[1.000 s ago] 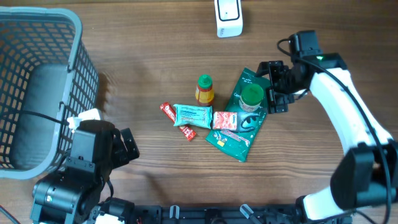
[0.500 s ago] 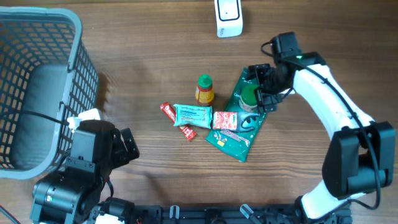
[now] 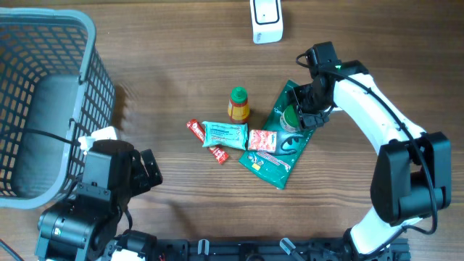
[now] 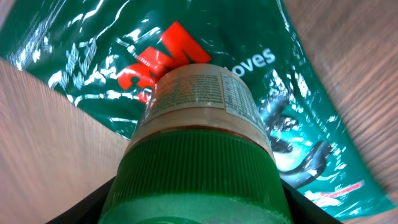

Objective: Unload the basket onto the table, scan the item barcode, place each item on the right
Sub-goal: 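Swing the right gripper over the green-capped jar on the gloves pack, then lower the right gripper and grasp the green-capped jar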

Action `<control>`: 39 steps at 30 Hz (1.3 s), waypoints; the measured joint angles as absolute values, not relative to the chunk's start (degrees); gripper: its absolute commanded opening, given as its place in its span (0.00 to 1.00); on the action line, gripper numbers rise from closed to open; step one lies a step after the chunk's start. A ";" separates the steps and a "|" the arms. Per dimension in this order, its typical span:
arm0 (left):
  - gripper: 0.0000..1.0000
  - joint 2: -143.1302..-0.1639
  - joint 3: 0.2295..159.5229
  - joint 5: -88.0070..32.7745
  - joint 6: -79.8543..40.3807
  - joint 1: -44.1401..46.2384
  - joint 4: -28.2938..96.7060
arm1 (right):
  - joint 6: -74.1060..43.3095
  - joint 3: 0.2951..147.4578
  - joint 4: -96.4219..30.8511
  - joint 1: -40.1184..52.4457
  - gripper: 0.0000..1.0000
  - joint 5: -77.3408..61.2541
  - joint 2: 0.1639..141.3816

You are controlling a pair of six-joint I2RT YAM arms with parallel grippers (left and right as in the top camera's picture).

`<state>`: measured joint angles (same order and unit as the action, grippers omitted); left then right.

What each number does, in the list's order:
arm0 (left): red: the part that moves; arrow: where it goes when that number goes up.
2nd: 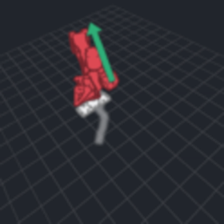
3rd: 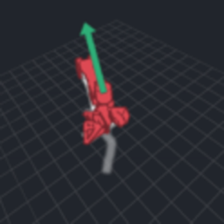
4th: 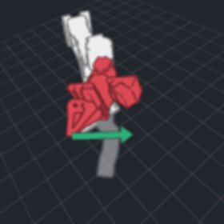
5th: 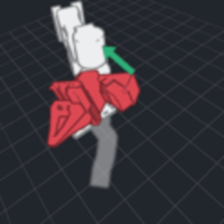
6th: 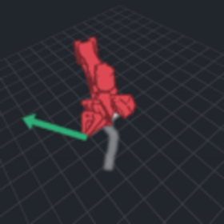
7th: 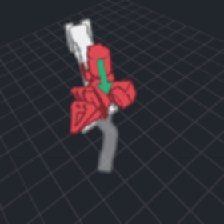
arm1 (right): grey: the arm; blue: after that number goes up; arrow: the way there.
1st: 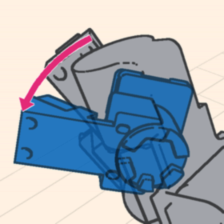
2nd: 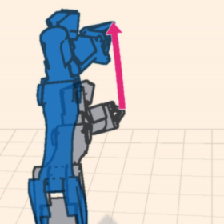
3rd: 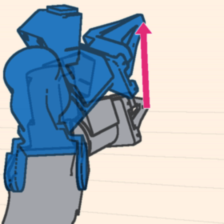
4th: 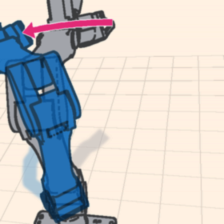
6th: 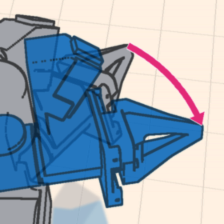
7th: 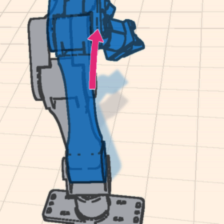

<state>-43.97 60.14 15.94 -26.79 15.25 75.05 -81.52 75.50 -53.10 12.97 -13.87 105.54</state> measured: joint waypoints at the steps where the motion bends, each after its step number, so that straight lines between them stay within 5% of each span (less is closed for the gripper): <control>1: 1.00 -43.97 60.14 15.94 -26.79 15.25 75.05 | -78.89 75.64 -53.78 12.97 0.52 -13.82 105.54; 5: 1.00 -43.97 60.14 15.94 -26.79 15.25 75.07 | -65.36 77.12 -60.60 12.69 0.52 -11.86 105.54; 9: 1.00 -43.97 60.14 15.94 -26.79 15.25 75.07 | -49.60 81.28 -66.81 12.47 0.64 -9.52 105.54; 17: 1.00 -43.97 60.14 15.94 -26.79 15.25 75.07 | -24.29 84.49 -66.85 12.45 0.71 -7.38 105.54; 30: 1.00 -43.97 60.14 15.94 -26.79 15.25 75.07 | -16.10 84.49 -66.94 12.45 0.79 -3.64 105.54; 35: 1.00 -43.97 60.14 15.94 -26.79 15.25 75.05 | -16.43 84.53 -67.35 12.45 0.98 -3.38 105.54; 39: 1.00 -43.97 60.14 15.94 -26.79 15.25 75.07 | -20.03 87.37 -74.72 12.45 0.99 -4.08 105.54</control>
<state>-43.97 60.14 15.94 -26.79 15.25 75.07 -20.03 87.37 -74.72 12.45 -4.08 105.54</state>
